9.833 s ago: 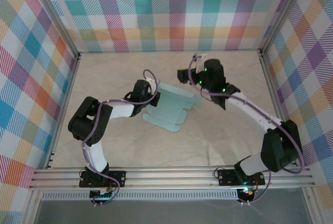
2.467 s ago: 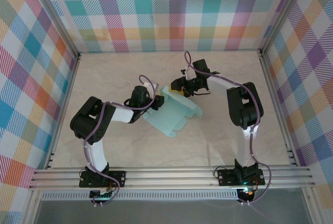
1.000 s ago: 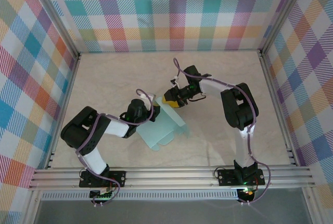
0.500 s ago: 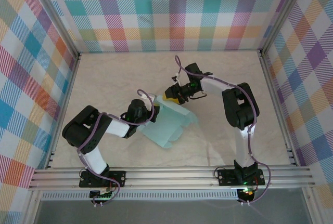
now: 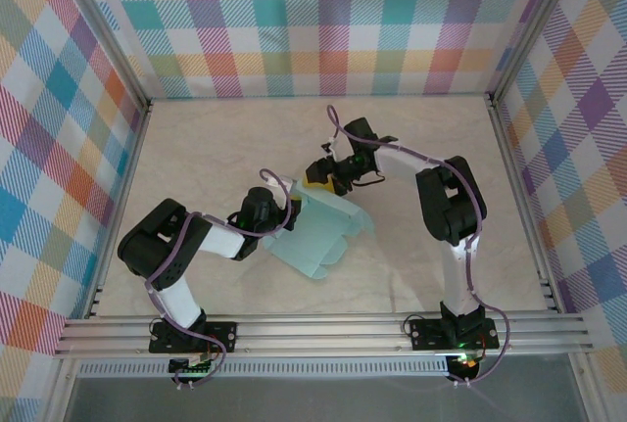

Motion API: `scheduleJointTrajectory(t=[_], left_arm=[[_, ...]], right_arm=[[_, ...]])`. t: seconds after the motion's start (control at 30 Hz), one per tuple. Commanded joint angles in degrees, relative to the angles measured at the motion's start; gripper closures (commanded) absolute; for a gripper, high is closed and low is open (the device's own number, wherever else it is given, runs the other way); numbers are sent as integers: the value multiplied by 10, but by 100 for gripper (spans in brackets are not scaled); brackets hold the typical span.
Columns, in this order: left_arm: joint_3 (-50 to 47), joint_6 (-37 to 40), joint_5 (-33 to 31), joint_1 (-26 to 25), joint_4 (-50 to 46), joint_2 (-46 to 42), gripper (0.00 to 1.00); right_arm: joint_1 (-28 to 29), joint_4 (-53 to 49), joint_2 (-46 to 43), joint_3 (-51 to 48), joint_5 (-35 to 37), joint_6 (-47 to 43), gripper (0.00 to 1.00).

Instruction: Fold the paper box

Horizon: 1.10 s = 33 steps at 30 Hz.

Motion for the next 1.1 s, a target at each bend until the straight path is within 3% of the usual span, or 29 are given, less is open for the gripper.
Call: scheduleJointTrajectory(t=[0.0, 0.27, 0.4, 0.7, 1.07], left_arm=[[11, 18, -6, -11, -10, 10, 98], [20, 31, -24, -21, -29, 14, 97], [21, 33, -25, -23, -31, 17, 95], [19, 36, -31, -23, -20, 23, 80], [33, 30, -29, -23, 2, 49, 79]], right_arm=[[10, 11, 11, 23, 4, 20, 34], [16, -31, 27, 26, 20, -15, 33], [17, -65, 33, 23, 50, -42, 39], [17, -109, 42, 25, 83, -83, 44], [19, -86, 44, 7, 32, -81, 46]])
